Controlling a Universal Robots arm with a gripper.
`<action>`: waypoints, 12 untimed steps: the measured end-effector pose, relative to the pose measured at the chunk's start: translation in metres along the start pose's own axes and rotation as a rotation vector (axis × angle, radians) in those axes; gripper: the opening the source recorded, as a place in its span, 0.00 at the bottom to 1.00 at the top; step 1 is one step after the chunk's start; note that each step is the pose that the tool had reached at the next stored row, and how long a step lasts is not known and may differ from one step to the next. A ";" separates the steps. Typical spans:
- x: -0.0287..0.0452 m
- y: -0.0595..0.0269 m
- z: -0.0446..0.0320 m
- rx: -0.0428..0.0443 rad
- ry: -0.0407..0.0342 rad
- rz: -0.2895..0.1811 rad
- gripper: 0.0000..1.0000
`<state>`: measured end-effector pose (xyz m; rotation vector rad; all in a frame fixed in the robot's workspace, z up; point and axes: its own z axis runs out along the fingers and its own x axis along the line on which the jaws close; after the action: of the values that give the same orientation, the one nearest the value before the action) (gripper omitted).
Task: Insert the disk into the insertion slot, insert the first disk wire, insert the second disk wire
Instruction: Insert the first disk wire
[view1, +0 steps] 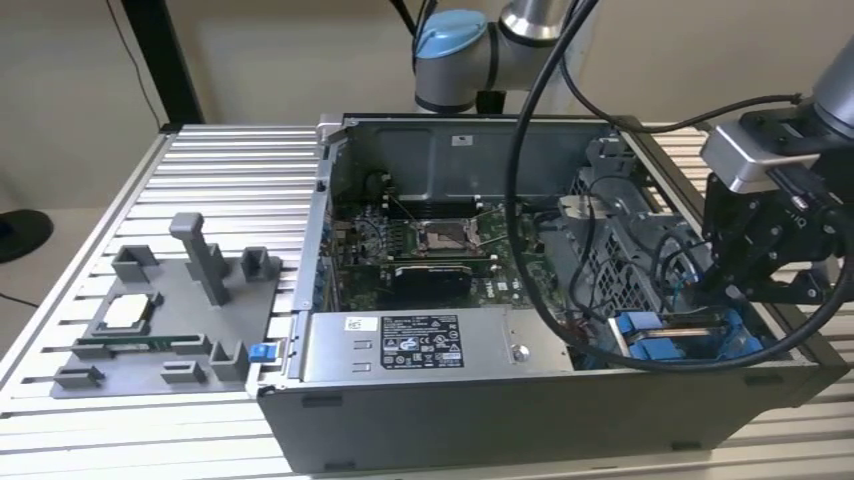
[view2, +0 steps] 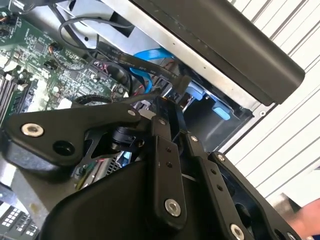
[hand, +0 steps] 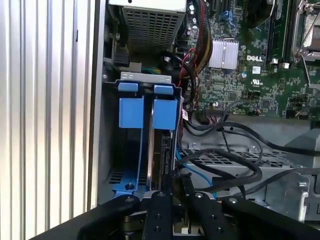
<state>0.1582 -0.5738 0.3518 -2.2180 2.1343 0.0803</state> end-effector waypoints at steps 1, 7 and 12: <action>0.0028 0.0001 0.0000 0.0000 -0.0002 0.000 0.00; 0.0072 0.0003 0.0023 0.0004 0.0000 0.001 0.00; 0.0052 0.0008 0.0049 0.0006 -0.0002 0.003 0.00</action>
<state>0.1577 -0.5787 0.3465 -2.2144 2.1373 0.0800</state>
